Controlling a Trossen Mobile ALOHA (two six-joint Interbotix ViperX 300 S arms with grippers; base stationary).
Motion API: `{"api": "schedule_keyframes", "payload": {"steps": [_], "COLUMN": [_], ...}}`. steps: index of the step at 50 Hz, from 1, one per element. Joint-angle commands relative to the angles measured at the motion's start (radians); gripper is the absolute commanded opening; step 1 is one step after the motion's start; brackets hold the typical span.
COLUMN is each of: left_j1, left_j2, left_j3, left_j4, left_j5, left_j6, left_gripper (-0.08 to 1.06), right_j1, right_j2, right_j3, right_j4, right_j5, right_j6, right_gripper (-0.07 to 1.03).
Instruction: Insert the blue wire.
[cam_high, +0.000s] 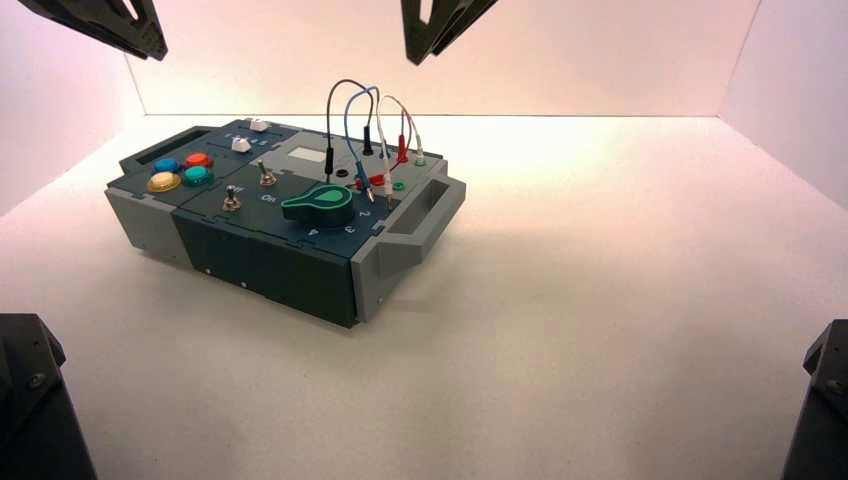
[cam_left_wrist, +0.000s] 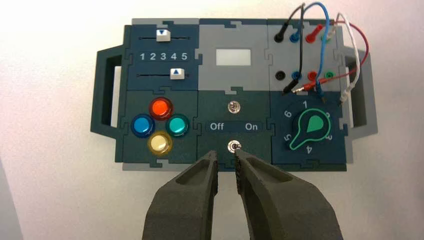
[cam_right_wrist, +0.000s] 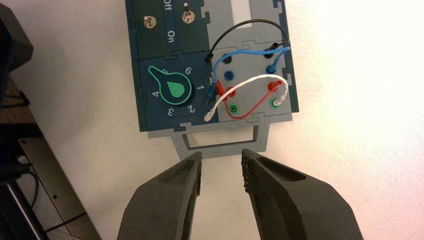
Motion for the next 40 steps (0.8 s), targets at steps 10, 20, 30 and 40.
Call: {"api": "schedule_keyframes", "payload": {"steps": [10,20,30,40], "left_j1": [0.000,0.000,0.000,0.002], "left_j2": [0.005,-0.002,-0.005,-0.015], "left_j3": [-0.048,-0.049,-0.064,-0.084], "left_j4": [-0.210,-0.212,-0.210,-0.202], "left_j5": [0.020,0.025,0.048,0.069], "left_j6": [0.144,0.146,0.146,0.146], "left_gripper": [0.18,0.18,0.18,0.18], "right_j1": [0.031,0.052,0.078,0.080], "right_j2": [0.046,0.080,0.124,0.170], "right_j3": [-0.084,-0.115,-0.156,-0.181], "right_j4": [0.005,0.003,0.003,0.003], "right_j5": [0.003,0.003,0.003,-0.018], "right_j6": [-0.012,-0.012,-0.012,-0.012], "right_gripper": [0.43,0.43,0.43,0.43]}}
